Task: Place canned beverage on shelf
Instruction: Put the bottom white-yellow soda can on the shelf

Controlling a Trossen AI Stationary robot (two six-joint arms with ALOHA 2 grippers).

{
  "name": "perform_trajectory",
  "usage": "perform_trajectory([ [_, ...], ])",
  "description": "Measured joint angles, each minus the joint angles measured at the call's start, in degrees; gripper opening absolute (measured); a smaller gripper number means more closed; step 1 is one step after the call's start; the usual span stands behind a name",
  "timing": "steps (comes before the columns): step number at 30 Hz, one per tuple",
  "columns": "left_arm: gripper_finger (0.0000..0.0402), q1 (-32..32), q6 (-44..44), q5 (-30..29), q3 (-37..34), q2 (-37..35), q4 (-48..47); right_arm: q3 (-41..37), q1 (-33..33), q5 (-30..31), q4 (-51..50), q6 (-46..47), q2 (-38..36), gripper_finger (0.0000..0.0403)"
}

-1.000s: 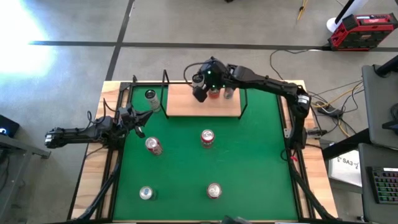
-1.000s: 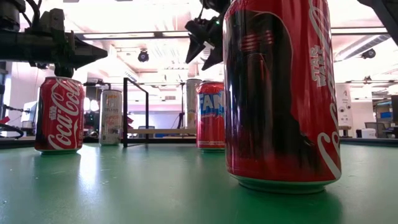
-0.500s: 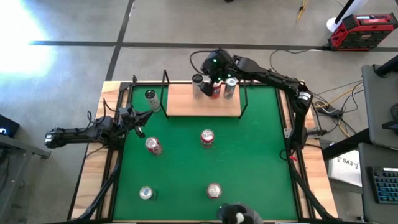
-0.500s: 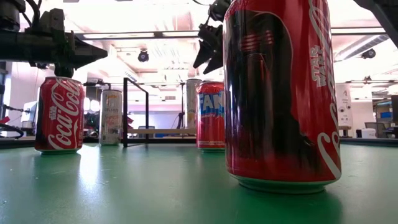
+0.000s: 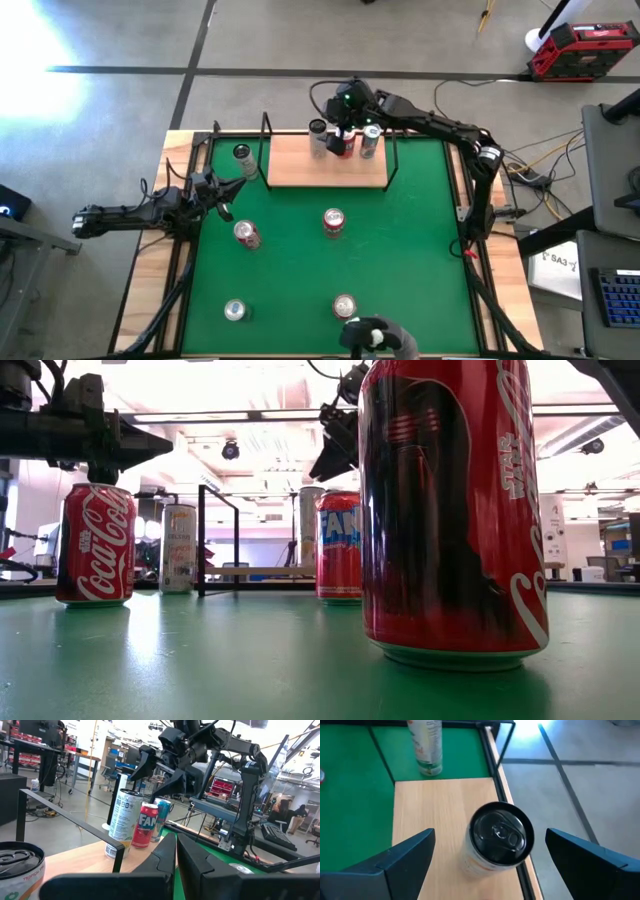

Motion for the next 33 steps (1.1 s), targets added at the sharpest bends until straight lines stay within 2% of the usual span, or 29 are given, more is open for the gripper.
perform_trajectory([
  [20,0.0000,0.02,-0.02,0.02,0.00,0.01,-0.01,-0.13,-1.71,-1.15,4.93,-0.28,3.65,0.0372],
  [25,0.0000,0.02,-0.01,0.00,0.02,0.01,-0.01,-0.13,-2.10,-3.32,4.97,-0.56,4.50,0.0372],
  [33,0.0000,0.01,-0.01,0.01,0.01,0.00,-0.01,-0.11,-2.30,-3.77,7.45,1.91,6.61,0.0372],
])
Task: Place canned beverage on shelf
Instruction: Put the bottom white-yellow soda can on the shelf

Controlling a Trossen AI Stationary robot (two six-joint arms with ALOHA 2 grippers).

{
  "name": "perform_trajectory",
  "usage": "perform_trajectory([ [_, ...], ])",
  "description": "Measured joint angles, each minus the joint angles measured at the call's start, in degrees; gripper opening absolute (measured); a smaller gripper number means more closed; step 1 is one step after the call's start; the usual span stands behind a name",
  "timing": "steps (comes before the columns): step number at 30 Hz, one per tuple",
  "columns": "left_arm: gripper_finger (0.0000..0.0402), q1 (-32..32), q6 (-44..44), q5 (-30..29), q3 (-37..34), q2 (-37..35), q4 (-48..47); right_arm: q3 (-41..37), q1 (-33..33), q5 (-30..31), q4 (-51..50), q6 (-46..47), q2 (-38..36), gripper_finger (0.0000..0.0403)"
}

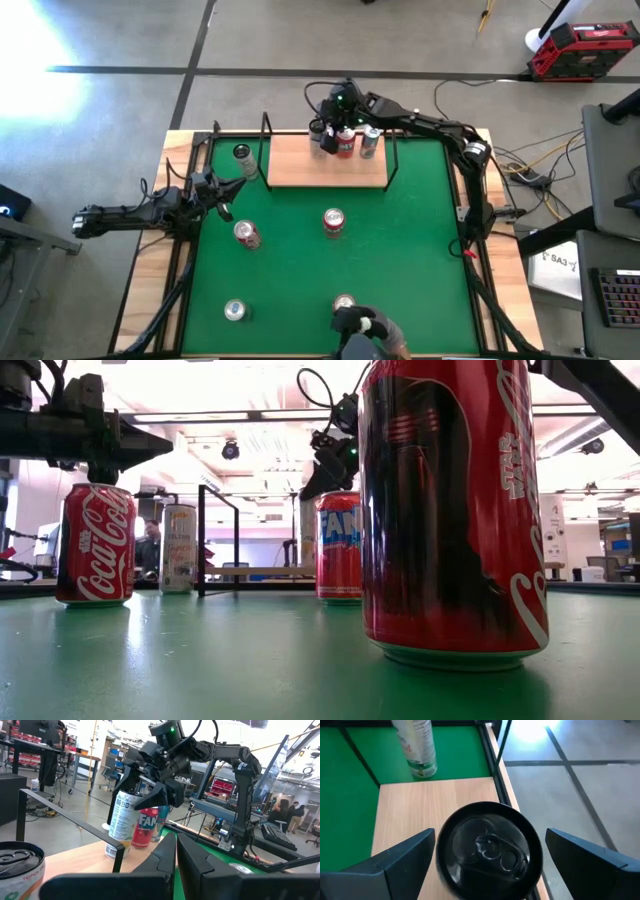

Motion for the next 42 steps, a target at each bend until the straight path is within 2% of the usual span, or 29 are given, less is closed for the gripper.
perform_trajectory([
  [3,0.0000,0.00,0.01,0.01,0.01,0.01,0.00,0.07,0.00,1.85,0.69,3.09,0.38,0.0370],
  [6,0.0000,-0.01,0.02,0.02,-0.01,-0.01,0.00,0.07,0.13,4.19,0.41,4.65,0.72,0.0352],
  [15,0.0000,0.01,0.01,-0.01,0.01,0.01,0.00,0.07,1.14,5.00,-0.08,4.75,0.82,0.0249],
  [22,0.0000,-0.01,-0.01,-0.01,0.01,0.01,0.00,0.07,1.53,6.14,-0.01,8.22,0.82,0.0251],
  [27,0.0000,0.00,0.01,-0.01,-0.01,0.01,0.00,0.07,1.60,8.60,0.03,13.64,0.78,0.0274],
  [42,0.0000,-0.01,-0.01,-0.01,0.01,0.01,0.01,0.07,6.13,22.20,-0.56,20.55,0.71,0.0270],
])
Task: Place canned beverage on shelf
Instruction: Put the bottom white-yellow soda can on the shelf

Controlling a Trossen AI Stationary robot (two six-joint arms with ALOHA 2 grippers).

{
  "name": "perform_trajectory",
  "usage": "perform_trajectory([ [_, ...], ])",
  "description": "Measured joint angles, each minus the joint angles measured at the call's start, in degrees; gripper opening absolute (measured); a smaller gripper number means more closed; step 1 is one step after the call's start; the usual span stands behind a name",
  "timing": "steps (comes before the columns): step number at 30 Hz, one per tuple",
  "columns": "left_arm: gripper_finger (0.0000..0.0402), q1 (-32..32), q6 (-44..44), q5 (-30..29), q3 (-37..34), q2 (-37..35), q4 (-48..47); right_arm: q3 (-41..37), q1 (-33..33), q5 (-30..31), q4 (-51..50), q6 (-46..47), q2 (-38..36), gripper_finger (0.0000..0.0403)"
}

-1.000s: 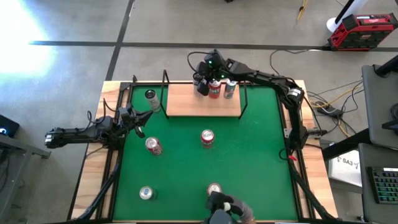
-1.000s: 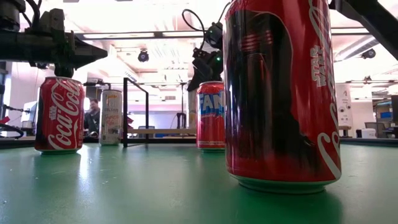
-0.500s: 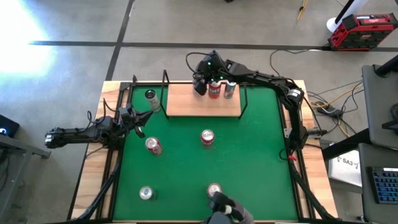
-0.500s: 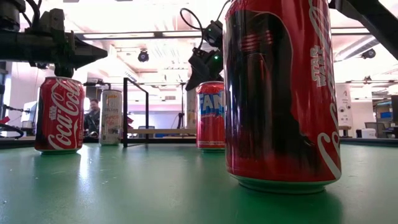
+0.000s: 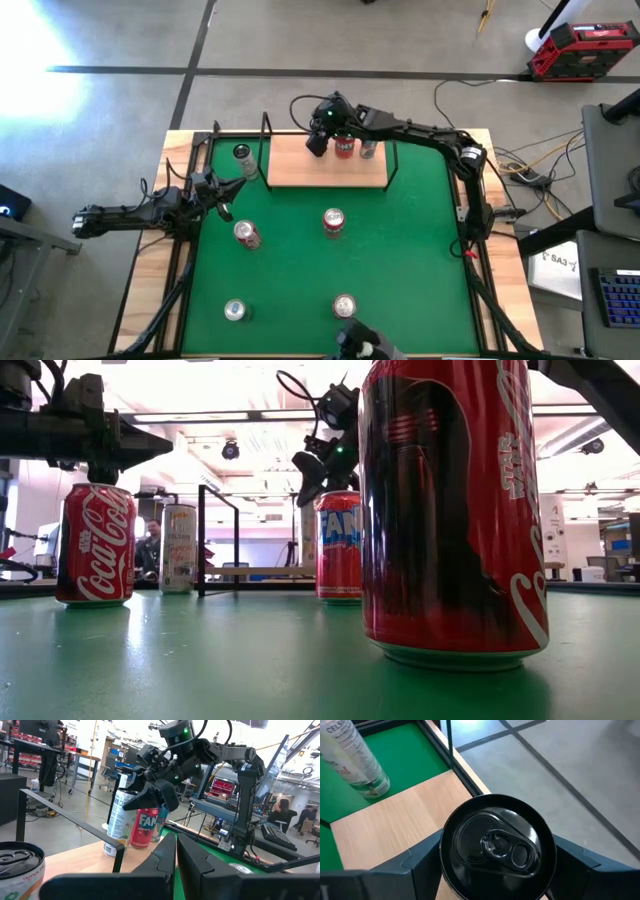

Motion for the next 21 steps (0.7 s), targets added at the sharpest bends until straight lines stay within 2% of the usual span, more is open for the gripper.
perform_trajectory([
  [7,0.0000,0.00,0.00,0.00,-0.02,0.00,-0.01,0.00,1.54,5.15,-0.42,3.05,-0.02,0.0271],
  [21,0.0000,0.00,0.02,0.00,-0.02,0.00,-0.01,0.00,1.68,5.67,-2.09,10.43,-0.15,0.0274],
])
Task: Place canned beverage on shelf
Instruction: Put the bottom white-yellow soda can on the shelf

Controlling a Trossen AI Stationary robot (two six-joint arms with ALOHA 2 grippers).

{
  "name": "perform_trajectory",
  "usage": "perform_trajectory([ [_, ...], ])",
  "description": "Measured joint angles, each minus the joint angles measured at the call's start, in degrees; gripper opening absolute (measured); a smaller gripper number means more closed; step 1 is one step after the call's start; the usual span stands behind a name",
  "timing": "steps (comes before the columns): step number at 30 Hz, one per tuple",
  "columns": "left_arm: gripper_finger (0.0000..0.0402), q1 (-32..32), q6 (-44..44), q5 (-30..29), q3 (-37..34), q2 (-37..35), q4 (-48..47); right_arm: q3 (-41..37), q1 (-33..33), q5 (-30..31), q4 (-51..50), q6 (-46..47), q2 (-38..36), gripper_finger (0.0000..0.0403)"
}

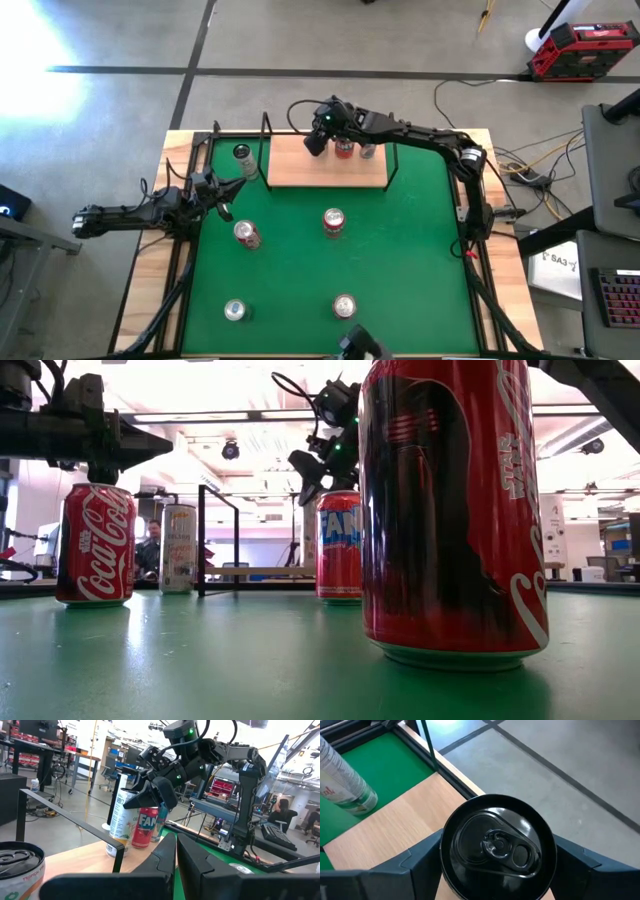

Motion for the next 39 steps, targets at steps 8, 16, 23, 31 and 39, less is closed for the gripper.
perform_trajectory([
  [8,0.0000,0.00,-0.01,0.00,0.01,-0.01,0.01,0.00,0.60,-0.31,-0.08,0.43,0.00,0.0274],
  [16,0.0000,0.00,-0.01,0.00,0.00,-0.01,0.00,0.00,2.04,3.54,-0.24,2.10,0.00,0.0275],
  [23,0.0000,0.01,-0.02,0.00,0.01,0.00,0.00,-0.02,3.56,8.68,-0.56,2.07,0.02,0.0277],
  [31,0.0000,0.00,0.00,0.02,0.00,-0.02,0.00,-0.02,3.72,10.57,-0.41,2.20,0.11,0.0277],
  [39,0.0000,0.00,0.00,0.00,0.02,0.00,0.00,-0.07,3.72,10.57,-0.06,2.04,0.11,0.0277],
])
